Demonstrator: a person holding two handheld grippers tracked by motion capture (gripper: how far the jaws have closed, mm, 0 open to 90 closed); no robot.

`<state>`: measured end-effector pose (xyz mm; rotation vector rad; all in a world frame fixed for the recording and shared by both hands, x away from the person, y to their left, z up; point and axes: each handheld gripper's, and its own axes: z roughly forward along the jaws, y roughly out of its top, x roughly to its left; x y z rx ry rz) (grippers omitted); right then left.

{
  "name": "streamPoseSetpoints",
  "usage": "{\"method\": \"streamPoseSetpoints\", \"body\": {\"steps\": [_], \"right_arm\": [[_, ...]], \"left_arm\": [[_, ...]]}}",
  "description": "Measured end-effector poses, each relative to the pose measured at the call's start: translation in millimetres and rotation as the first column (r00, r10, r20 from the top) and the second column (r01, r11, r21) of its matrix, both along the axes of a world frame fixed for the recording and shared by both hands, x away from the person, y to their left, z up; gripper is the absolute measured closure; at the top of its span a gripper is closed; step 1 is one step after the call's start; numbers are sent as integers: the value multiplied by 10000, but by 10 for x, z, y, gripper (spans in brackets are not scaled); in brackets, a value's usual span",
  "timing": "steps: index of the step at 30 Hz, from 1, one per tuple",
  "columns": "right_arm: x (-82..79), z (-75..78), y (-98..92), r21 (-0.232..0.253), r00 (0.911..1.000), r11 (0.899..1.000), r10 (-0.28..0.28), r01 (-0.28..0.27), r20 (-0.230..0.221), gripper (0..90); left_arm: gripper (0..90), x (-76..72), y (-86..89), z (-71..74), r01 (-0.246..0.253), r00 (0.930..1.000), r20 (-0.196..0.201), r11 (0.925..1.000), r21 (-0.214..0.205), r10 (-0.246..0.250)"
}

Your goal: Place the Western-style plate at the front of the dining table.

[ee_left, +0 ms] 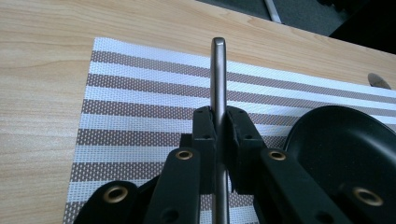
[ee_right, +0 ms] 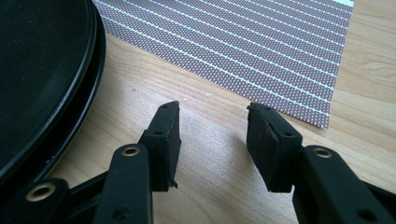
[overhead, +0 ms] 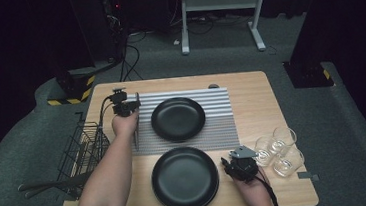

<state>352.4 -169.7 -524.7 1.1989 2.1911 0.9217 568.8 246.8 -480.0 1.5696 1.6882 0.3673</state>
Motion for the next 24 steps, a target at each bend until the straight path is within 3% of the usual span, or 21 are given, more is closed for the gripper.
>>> {"method": "streamPoseSetpoints", "body": {"steps": [24], "right_arm": [[-10,0,5,-71,10000,10000,16,-16,57,545]], "left_arm": [[823,45,-36,-140,27,9990,-456,9997,231,-17]]}}
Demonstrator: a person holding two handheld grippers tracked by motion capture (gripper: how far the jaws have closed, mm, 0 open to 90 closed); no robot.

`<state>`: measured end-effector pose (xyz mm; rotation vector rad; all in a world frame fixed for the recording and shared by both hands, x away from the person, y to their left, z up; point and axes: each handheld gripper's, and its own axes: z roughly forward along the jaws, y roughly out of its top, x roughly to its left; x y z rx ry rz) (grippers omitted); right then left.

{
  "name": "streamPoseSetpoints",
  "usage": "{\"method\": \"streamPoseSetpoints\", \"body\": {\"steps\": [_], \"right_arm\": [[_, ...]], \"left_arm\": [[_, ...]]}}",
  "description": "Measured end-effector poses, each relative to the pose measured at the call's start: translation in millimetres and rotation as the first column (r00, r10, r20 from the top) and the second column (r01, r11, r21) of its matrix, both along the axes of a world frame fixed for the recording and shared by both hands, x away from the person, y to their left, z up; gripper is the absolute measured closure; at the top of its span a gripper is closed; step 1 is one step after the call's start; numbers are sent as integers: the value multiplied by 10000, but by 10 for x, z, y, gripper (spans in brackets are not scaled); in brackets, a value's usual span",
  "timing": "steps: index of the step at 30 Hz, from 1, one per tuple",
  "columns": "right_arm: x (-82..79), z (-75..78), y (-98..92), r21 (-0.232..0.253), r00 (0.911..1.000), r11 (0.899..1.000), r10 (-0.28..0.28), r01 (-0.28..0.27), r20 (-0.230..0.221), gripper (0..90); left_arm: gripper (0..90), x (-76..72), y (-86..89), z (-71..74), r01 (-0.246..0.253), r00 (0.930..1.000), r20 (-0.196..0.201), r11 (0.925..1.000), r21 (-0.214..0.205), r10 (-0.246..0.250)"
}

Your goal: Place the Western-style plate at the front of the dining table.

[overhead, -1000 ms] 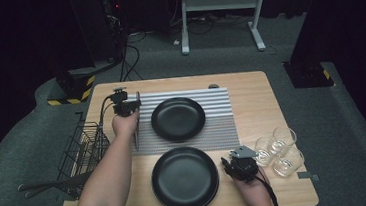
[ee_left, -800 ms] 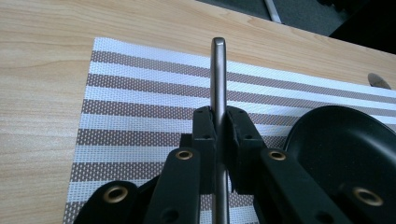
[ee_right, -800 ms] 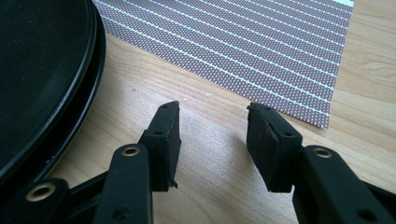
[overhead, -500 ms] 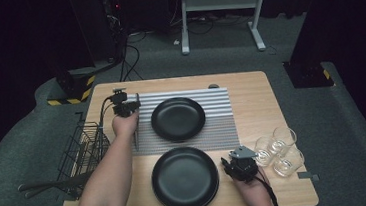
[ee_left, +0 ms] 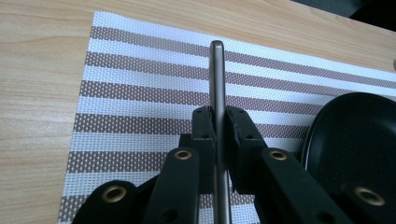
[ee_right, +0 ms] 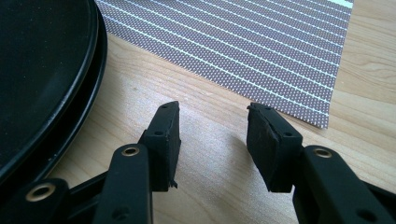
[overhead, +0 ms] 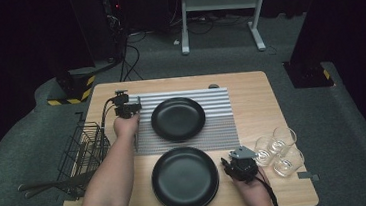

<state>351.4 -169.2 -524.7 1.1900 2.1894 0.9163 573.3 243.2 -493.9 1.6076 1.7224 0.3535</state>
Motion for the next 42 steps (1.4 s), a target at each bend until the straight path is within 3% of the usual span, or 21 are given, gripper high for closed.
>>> {"method": "streamPoseSetpoints", "body": {"steps": [9,14,16,18,19,21,25,26,30,32,35,39,42], "right_arm": [[-4,0,2,-16,10000,10000,-5,5,-5,545],[-8,-1,4,-23,10000,10000,25,-25,18,544],[-9,-1,5,-34,10000,10000,27,-27,29,544],[-7,-1,5,-28,10000,10000,29,-29,26,544],[-7,0,4,-12,10000,10000,21,-21,18,544],[-10,-1,7,-35,10000,10000,42,-41,58,544],[-8,0,5,-33,10000,10000,31,-31,43,542],[-8,0,4,-14,10000,10000,29,-29,21,541],[-4,0,1,9,10000,10000,42,-42,-10,538],[-1,0,-1,39,10000,10000,55,-55,-39,538],[4,0,-4,57,10000,10000,74,-74,-55,538],[10,1,-12,125,9999,9999,85,-83,-143,537],[10,0,-10,124,9999,9999,76,-74,-128,537]], "left_arm": [[821,10,-3,-33,-6,9999,-169,9999,137,8],[729,-42,-13,25,-392,9992,93,9892,1411,383],[720,-74,-34,71,-258,9995,200,9821,1868,225],[720,-91,-49,94,-199,9996,252,9792,2021,151],[736,-124,-79,138,-85,9992,404,9712,2382,-12],[782,-159,-108,181,105,9984,517,9672,2539,-244],[828,-243,-199,241,318,9966,643,9610,2746,-514],[826,-271,-222,251,351,9961,680,9575,2862,-568],[784,-365,-274,275,279,9956,781,9570,2886,-526],[764,-465,-317,289,251,9949,860,9530,3019,-534],[729,-542,-335,294,220,9946,906,9545,2973,-511],[679,-778,-402,301,121,9917,1185,9521,3055,-506],[655,-898,-407,263,49,9921,1180,9560,2934,-413]]}}
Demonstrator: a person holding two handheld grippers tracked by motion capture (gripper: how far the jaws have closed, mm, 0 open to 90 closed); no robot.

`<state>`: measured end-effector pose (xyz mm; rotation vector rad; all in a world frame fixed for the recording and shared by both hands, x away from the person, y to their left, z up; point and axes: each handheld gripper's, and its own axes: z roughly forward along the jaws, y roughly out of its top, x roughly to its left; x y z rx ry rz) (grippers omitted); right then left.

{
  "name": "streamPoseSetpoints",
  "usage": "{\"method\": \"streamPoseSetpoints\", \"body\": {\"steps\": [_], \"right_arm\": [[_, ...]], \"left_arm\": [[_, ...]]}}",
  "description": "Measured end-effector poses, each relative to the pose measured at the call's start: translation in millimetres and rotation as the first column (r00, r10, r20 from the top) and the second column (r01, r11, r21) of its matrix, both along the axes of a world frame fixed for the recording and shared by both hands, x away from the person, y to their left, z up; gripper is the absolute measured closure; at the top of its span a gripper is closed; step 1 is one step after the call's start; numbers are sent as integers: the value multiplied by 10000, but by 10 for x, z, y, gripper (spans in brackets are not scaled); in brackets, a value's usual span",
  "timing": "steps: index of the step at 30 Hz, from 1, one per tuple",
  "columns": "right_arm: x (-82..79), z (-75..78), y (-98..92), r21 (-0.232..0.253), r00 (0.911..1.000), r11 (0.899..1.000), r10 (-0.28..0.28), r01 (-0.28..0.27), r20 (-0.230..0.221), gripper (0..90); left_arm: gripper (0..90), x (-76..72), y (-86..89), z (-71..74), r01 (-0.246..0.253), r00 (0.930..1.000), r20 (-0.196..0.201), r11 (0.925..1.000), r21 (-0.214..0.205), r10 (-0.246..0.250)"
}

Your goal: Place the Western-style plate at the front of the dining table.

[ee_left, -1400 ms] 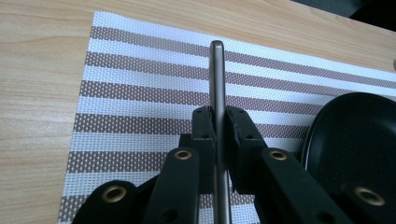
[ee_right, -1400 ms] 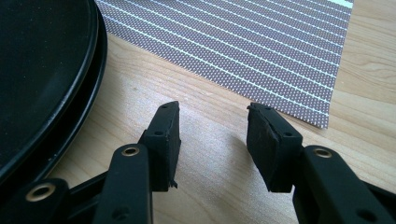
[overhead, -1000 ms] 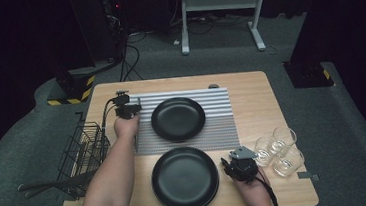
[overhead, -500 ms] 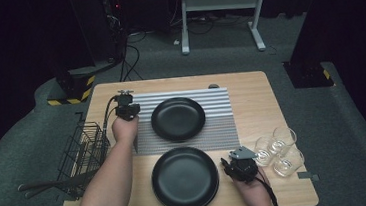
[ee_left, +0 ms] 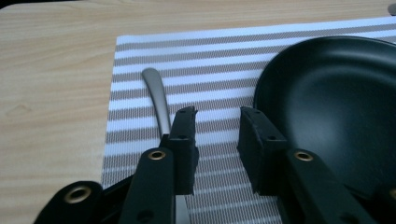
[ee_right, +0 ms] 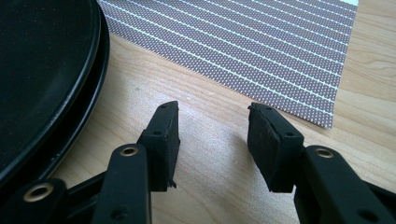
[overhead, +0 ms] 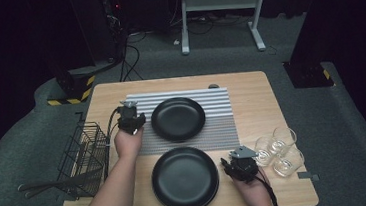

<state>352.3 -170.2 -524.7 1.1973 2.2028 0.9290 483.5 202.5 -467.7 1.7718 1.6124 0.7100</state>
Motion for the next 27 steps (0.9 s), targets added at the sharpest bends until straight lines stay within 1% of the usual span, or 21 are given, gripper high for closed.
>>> {"method": "streamPoseSetpoints", "body": {"steps": [1,2,4,6,8,11,15,16,18,19,24,25,27], "right_arm": [[-1,0,1,-9,10000,10000,-3,3,8,537],[-1,0,2,-17,10000,10000,-2,2,16,537],[-1,0,1,-17,10000,10000,-1,1,15,537],[0,0,1,-9,10000,10000,-18,18,11,537],[-1,0,1,-17,10000,10000,-18,18,17,537],[5,1,-2,32,10000,10000,-22,22,-35,536],[1,1,2,-6,10000,10000,-11,11,-13,535],[2,1,1,-11,10000,10000,-1,1,-6,535],[2,1,0,3,10000,10000,-9,9,-19,534],[2,1,0,-6,10000,10000,-8,8,-8,533],[-2,0,0,-9,10000,10000,5,-5,24,531],[-1,0,0,-4,10000,10000,7,-7,9,531],[2,1,-3,20,10000,10000,13,-12,-27,531]], "left_arm": [[653,0,0,0,0,10000,0,10000,0,0],[650,-63,12,-27,-19,10000,-36,10000,-30,19],[644,-121,23,-49,-22,9999,-120,10000,3,22],[636,-168,31,-63,0,9999,-112,10000,33,0],[631,-193,42,-84,-22,10000,-97,10000,77,23],[621,-218,65,-122,-82,9998,-164,10000,-23,81],[608,-272,69,-163,-71,9998,-183,10000,6,71],[608,-286,71,-174,-31,9997,-221,9999,104,33],[606,-313,72,-203,-78,9996,-253,10000,31,79],[605,-329,74,-215,-63,9996,-285,9999,84,66],[590,-407,99,-255,-40,9996,-268,10000,78,42],[582,-467,118,-262,-40,9998,-190,9999,-97,38],[575,-521,128,-273,15,9999,-101,10000,5,-15]]}}
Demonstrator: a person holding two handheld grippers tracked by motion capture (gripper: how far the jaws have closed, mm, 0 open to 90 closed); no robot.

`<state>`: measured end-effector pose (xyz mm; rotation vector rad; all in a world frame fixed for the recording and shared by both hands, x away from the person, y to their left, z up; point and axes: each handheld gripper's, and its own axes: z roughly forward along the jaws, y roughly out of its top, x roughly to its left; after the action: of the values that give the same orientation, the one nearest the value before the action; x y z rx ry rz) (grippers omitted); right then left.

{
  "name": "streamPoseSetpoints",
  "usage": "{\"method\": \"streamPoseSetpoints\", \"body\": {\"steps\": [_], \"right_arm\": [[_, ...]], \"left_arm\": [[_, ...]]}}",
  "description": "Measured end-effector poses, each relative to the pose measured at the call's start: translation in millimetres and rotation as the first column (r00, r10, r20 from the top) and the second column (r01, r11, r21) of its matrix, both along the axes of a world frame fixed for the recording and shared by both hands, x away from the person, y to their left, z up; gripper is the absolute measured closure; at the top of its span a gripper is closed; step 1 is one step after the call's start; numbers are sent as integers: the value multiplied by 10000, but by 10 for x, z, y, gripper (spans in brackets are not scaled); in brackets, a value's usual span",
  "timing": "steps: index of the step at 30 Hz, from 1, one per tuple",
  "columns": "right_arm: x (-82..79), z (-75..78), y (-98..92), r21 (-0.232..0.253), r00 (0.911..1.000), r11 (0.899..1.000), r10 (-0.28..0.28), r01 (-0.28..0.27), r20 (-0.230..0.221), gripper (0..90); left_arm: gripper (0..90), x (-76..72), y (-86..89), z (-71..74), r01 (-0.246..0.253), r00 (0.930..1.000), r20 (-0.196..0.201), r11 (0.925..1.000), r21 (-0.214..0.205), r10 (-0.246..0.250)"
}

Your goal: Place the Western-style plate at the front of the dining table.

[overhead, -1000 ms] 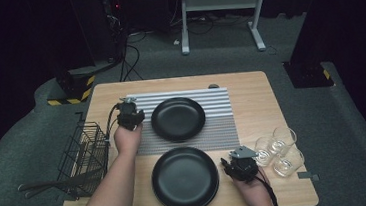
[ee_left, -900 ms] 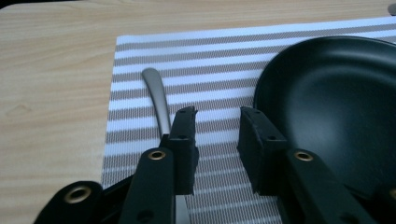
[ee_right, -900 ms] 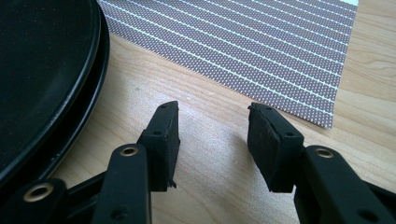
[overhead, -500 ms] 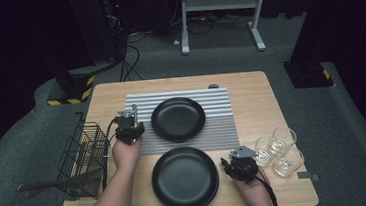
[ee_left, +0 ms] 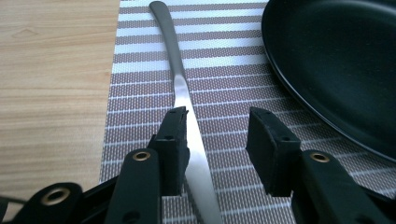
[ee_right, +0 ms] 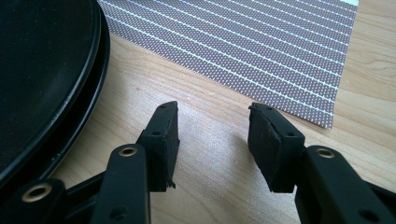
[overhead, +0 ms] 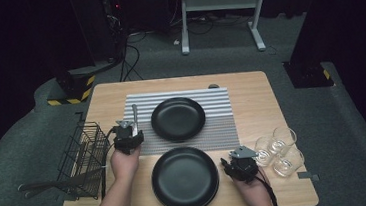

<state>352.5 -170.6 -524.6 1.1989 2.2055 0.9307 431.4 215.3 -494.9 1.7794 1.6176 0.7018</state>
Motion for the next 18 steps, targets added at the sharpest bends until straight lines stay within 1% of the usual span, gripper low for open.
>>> {"method": "streamPoseSetpoints", "body": {"steps": [2,3,4,6,7,8,10,11,13,15,16,18], "right_arm": [[0,0,0,4,10000,10000,6,-6,-4,531],[0,0,1,5,10000,10000,16,-16,-5,531],[0,0,1,5,10000,10000,16,-16,-5,531],[-3,-1,3,-22,10000,10000,12,-12,37,530],[-3,-1,3,-22,10000,10000,12,-12,37,530],[-3,0,4,-29,10000,10000,4,-4,43,528],[-3,-1,3,-28,10000,10000,4,-3,47,528],[-4,0,5,-28,10000,10000,-2,2,48,526],[-5,0,5,-30,10000,10000,9,-9,51,524],[-4,0,4,-28,10000,10000,9,-9,48,524],[-5,0,4,-28,10000,10000,1,-1,55,523],[-6,0,3,-23,10000,10000,-6,6,59,522]], "left_arm": [[571,-43,19,-25,36,10000,-5,10000,-27,-36],[569,-64,32,-42,55,10000,-1,10000,37,-55],[569,-64,32,-42,55,10000,-1,10000,37,-55],[562,-128,77,-97,28,9998,-182,9999,-101,-30],[554,-128,77,-97,28,9998,-182,9999,-101,-30],[553,-202,100,-134,6,9999,-132,9994,-345,-11],[553,-263,99,-177,83,9999,-88,9997,-243,-85],[553,-283,101,-199,104,9999,-110,9996,-258,-107],[555,-305,113,-230,123,9997,-200,9995,-274,-129],[559,-311,111,-242,130,9997,-187,9995,-302,-136],[569,-312,99,-257,198,9994,-270,9995,-265,-205],[591,-312,85,-261,237,9993,-267,9995,-218,-243]]}}
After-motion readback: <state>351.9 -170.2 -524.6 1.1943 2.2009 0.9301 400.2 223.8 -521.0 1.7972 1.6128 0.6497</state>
